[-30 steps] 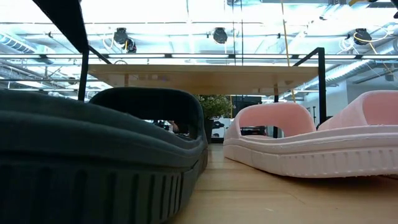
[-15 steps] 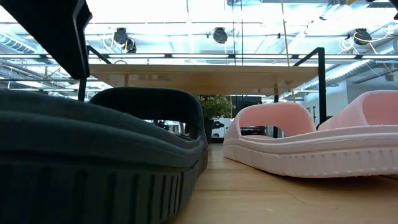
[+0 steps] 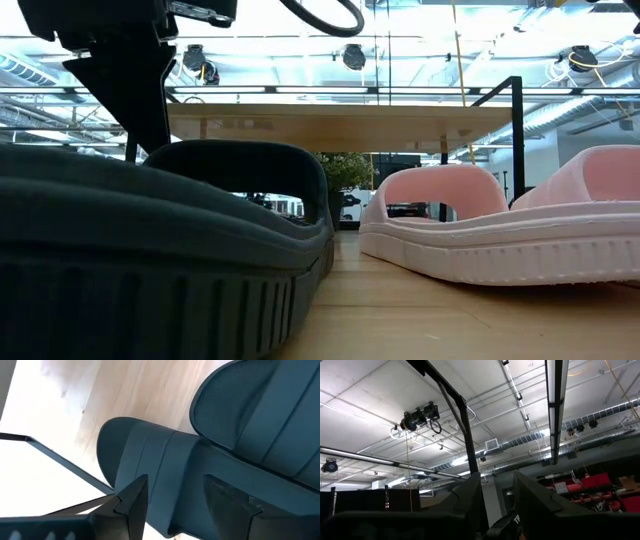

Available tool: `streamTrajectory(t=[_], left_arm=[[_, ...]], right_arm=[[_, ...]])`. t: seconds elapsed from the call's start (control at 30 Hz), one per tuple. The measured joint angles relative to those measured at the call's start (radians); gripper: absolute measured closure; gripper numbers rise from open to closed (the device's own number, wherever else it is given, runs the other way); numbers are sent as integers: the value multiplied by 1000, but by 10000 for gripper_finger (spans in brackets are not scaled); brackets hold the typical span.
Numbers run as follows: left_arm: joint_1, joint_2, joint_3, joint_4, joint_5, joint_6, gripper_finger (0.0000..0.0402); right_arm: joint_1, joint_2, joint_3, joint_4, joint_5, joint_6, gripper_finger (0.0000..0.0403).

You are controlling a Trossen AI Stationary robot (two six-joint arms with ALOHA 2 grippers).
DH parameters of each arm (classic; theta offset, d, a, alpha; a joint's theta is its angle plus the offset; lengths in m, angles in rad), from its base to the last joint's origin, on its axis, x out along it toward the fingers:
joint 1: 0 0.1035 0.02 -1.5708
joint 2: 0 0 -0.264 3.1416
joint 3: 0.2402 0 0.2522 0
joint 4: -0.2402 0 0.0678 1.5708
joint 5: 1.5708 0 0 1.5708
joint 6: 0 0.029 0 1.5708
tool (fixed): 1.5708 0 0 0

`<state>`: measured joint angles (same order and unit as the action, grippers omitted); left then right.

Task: Pick and place slides into the shelf
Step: Put the black slide on the shelf

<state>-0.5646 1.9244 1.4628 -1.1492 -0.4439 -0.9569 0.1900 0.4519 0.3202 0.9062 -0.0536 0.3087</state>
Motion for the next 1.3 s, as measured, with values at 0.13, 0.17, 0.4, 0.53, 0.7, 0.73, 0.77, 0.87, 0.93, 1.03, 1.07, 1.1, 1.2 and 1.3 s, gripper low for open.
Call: streamTrajectory(t=[0.13,0.17,0.4,0.53,0.7,0.73,0.77,0.87,0.93,1.03,1.07,1.1,1.2,1.3], left_arm=[[10,0,0,0,0,10,213],[10,0,0,0,0,14,213],[10,0,0,-29,-10,28,213],[12,0,0,-29,-17,19,213],[11,0,0,-19,-13,5,213],[10,0,0,-18,-7,0,213],[8,0,0,-19,-5,-13,213],[7,0,0,-22,-6,-88,213],[7,0,0,-23,-6,-135,213],[3,0,0,-21,12,-145,213],[2,0,0,-16,24,-143,213],[1,0,0,-10,30,-142,213],[0,0,0,-6,33,-146,213],[2,0,0,-3,63,-144,213]], right_arm=[[0,0,0,0,0,-15,296],[0,0,0,0,0,-18,296],[0,0,0,0,0,-19,296],[0,0,0,0,0,-19,296],[0,0,0,-6,0,-19,296],[0,0,0,-8,0,-19,296],[0,0,0,-11,0,-19,296],[0,0,0,-24,0,-19,296],[0,0,0,-29,0,-19,296],[0,0,0,-39,0,-19,296],[0,0,0,-42,0,-19,296],[0,0,0,-49,0,-18,296],[0,0,0,-75,0,-17,296],[0,0,0,-103,0,-17,296]])
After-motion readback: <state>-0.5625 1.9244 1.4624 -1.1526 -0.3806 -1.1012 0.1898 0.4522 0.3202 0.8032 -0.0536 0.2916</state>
